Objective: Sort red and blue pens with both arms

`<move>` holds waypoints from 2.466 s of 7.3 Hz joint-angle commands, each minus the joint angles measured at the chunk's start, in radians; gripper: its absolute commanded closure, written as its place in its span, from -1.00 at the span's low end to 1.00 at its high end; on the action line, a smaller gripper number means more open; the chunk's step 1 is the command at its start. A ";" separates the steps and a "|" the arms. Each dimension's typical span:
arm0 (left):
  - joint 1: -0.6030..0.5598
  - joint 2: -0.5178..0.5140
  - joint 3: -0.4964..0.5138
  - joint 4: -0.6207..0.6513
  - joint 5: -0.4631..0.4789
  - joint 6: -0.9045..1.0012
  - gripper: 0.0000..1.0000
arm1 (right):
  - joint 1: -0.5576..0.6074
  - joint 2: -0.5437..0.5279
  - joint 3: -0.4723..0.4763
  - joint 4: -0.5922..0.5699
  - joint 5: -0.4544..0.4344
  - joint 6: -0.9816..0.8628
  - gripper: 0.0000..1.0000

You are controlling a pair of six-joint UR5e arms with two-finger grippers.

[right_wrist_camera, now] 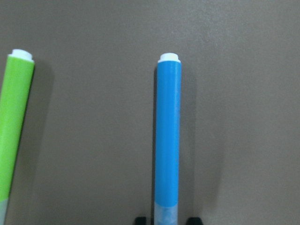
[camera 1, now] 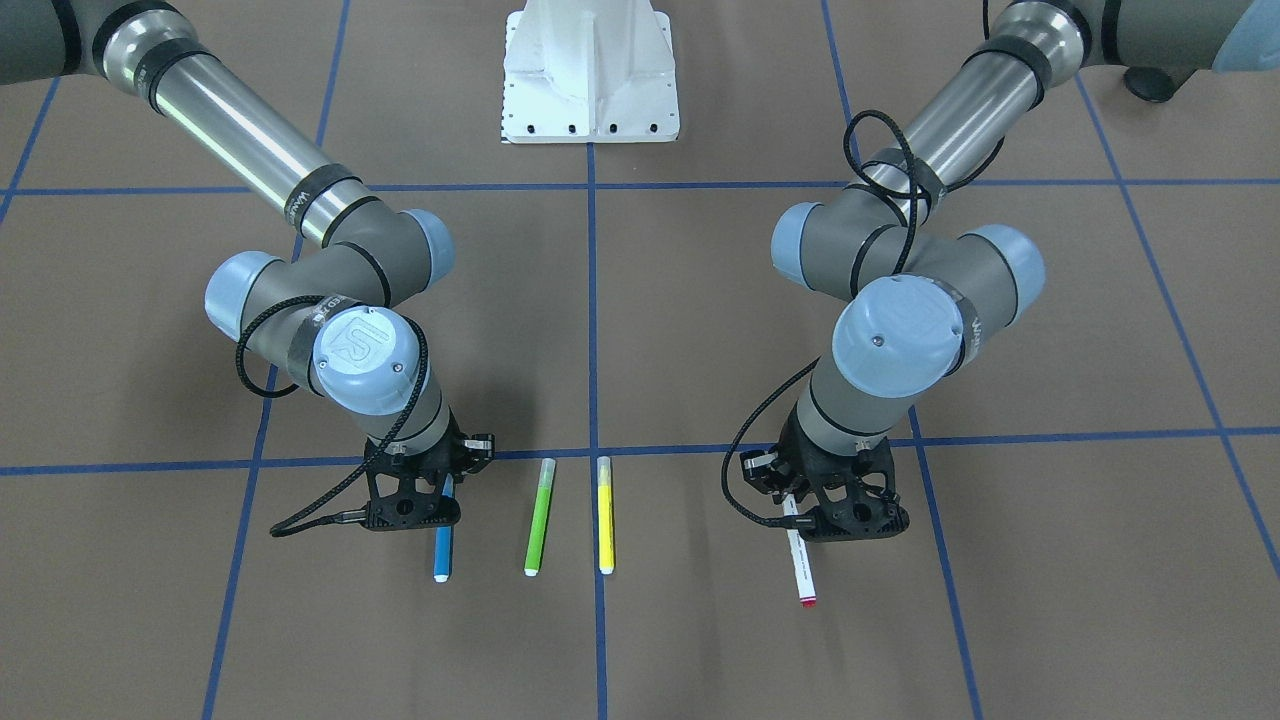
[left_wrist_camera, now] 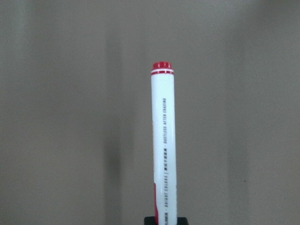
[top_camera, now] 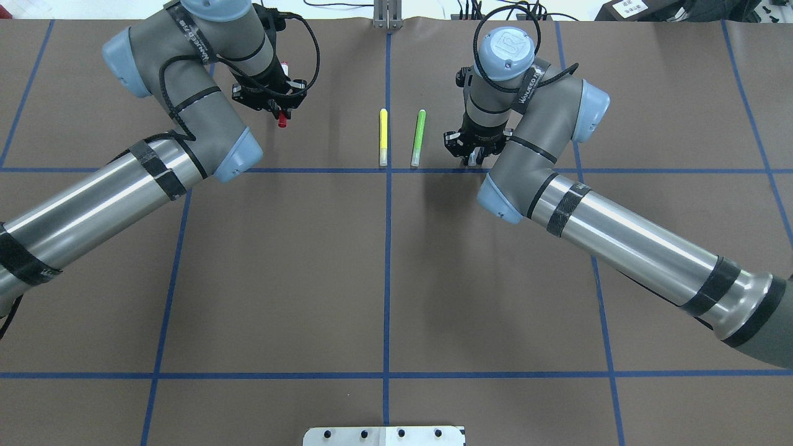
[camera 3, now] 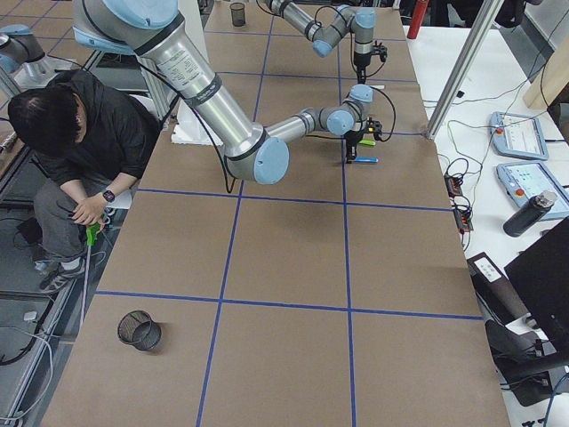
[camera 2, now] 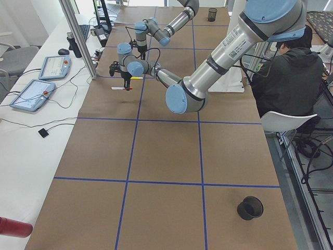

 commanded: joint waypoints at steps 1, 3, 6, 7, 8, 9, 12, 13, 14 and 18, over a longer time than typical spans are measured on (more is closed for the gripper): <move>0.000 0.000 -0.003 0.001 0.000 -0.001 1.00 | 0.006 0.002 0.010 0.000 0.000 -0.008 1.00; -0.018 0.000 -0.012 0.005 -0.003 0.001 1.00 | 0.029 0.003 0.055 -0.011 0.002 -0.023 1.00; -0.092 0.066 -0.087 0.102 -0.035 0.140 1.00 | 0.121 -0.109 0.210 -0.144 0.003 -0.174 1.00; -0.112 0.112 -0.157 0.164 -0.035 0.217 1.00 | 0.159 -0.166 0.253 -0.185 0.003 -0.269 1.00; -0.148 0.167 -0.217 0.181 -0.037 0.254 1.00 | 0.209 -0.232 0.299 -0.216 0.005 -0.393 1.00; -0.176 0.191 -0.283 0.270 -0.038 0.307 1.00 | 0.254 -0.287 0.338 -0.262 0.003 -0.564 1.00; -0.285 0.265 -0.419 0.459 -0.034 0.580 1.00 | 0.375 -0.495 0.428 -0.279 0.002 -0.835 1.00; -0.329 0.276 -0.420 0.461 -0.031 0.631 1.00 | 0.408 -0.543 0.424 -0.279 0.000 -0.932 1.00; -0.377 0.314 -0.430 0.461 -0.031 0.724 1.00 | 0.432 -0.579 0.424 -0.279 0.003 -0.977 1.00; -0.449 0.587 -0.569 0.458 -0.032 0.884 1.00 | 0.569 -0.798 0.552 -0.351 0.021 -1.105 1.00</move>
